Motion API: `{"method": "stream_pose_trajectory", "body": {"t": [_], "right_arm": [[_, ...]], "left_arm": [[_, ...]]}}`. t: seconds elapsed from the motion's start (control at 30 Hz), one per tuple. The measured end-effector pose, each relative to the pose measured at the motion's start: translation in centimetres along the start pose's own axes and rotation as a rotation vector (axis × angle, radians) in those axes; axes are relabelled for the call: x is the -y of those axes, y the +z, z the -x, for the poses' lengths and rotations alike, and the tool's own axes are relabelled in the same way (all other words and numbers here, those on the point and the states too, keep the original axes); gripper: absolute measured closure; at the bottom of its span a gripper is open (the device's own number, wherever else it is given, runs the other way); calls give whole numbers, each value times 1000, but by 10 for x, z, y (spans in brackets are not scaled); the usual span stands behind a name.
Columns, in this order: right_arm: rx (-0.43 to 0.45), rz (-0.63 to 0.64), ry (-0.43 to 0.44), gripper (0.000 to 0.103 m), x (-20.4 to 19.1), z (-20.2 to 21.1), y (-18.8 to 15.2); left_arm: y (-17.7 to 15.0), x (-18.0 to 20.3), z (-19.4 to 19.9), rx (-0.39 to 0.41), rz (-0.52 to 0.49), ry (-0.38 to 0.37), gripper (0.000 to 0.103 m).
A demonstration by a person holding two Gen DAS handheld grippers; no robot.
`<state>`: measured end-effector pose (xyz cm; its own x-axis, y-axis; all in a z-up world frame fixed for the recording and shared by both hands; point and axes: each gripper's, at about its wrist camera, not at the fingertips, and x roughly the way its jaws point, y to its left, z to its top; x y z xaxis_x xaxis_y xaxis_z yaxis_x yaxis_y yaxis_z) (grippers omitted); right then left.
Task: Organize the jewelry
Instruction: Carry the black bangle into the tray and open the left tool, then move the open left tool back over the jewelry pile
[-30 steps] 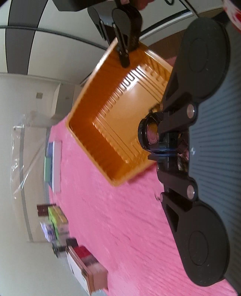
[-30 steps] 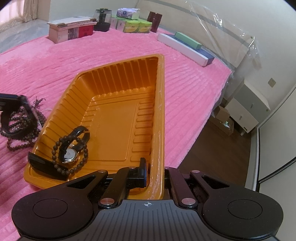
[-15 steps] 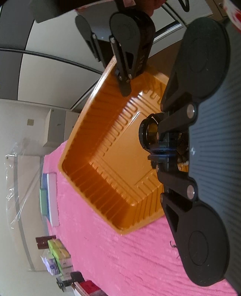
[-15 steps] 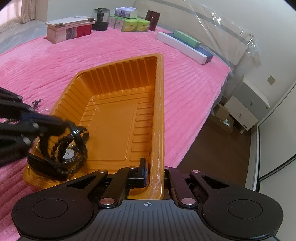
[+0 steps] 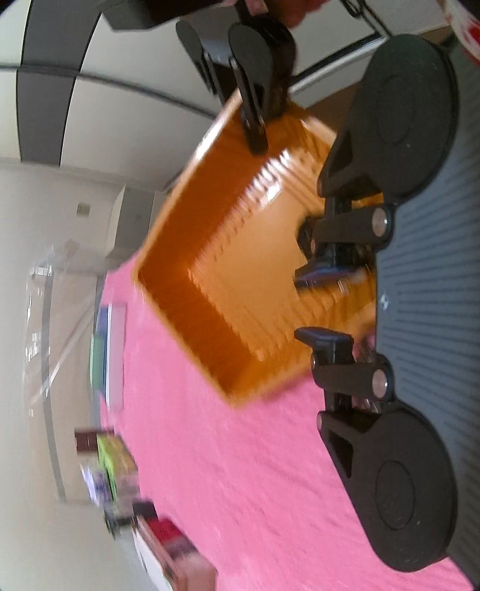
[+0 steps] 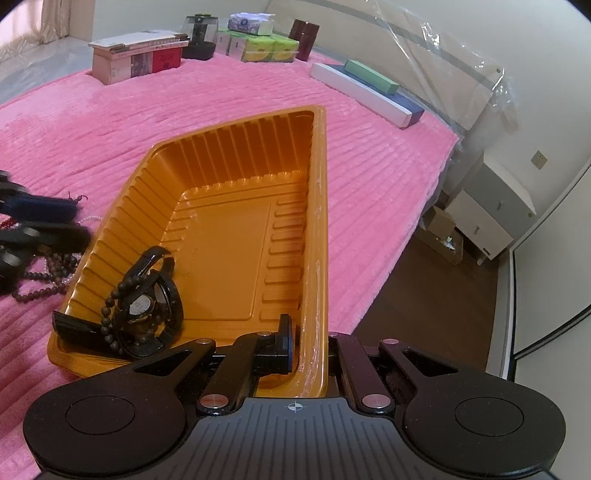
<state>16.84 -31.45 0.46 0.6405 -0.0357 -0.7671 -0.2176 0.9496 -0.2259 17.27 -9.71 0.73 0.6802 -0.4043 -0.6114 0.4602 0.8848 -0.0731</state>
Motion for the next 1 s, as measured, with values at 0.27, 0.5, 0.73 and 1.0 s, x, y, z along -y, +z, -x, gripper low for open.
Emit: {"method": "stream_pose_trajectory", "body": {"t": [0.27, 0.5, 0.73, 1.0], "right_arm": [[0, -1, -4, 98, 0, 0, -1], [-5, 4, -12, 98, -3, 0, -2], [-9, 7, -19, 98, -4, 0, -1], [-12, 12, -27, 98, -5, 0, -1]], "left_arm": [[-41, -64, 34, -42, 107, 206, 77], [-71, -109, 49, -70, 189, 313, 77], [-78, -121, 34, -87, 178, 342, 77], [-80, -127, 8, -145, 114, 340, 81]]}}
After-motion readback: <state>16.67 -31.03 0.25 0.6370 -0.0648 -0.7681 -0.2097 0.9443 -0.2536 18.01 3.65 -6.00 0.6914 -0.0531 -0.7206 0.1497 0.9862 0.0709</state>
